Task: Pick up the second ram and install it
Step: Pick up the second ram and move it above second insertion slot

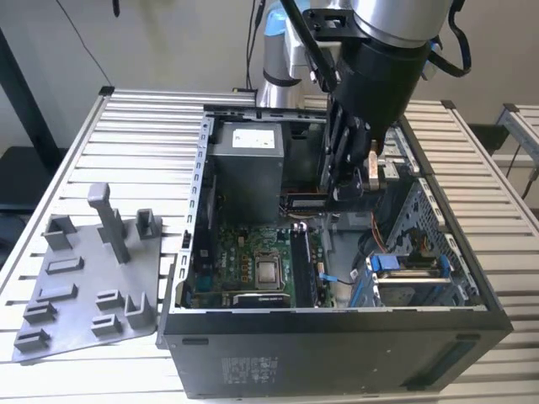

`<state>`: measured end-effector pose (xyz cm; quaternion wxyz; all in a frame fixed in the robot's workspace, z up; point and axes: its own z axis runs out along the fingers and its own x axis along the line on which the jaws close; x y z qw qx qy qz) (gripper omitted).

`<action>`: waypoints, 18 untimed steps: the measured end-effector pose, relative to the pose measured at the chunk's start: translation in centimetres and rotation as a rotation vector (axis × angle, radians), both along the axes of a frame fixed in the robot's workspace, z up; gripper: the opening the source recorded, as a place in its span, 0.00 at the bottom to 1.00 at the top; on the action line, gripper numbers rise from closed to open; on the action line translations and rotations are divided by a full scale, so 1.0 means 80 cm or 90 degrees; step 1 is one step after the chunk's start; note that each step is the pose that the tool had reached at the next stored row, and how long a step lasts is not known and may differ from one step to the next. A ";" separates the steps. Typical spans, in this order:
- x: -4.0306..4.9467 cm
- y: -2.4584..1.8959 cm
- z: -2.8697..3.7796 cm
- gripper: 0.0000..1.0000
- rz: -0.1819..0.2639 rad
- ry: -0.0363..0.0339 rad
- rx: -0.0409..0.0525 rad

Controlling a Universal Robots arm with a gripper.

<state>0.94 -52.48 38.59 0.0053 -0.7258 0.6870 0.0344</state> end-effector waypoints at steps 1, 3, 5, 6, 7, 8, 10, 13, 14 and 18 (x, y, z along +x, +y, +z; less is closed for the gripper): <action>0.000 0.0000 0.0001 0.15 0.000 0.0000 -0.0001; 0.000 0.0000 0.0001 0.15 0.000 -0.0001 -0.0001; 0.000 0.0000 0.0000 0.15 0.000 -0.0025 0.0000; 0.000 -0.0001 0.0000 0.15 0.000 -0.0043 0.0000; 0.000 -0.0001 -0.0001 0.15 0.000 -0.0062 0.0000; 0.000 -0.0001 -0.0002 0.15 0.000 -0.0082 0.0000; 0.000 -0.0001 -0.0003 0.15 0.000 -0.0122 0.0000; 0.000 0.0000 -0.0003 0.15 0.000 -0.0136 -0.0001; 0.000 0.0000 -0.0003 0.15 0.000 -0.0136 -0.0001; 0.000 0.0009 -0.0001 0.15 -0.001 -0.0136 -0.0002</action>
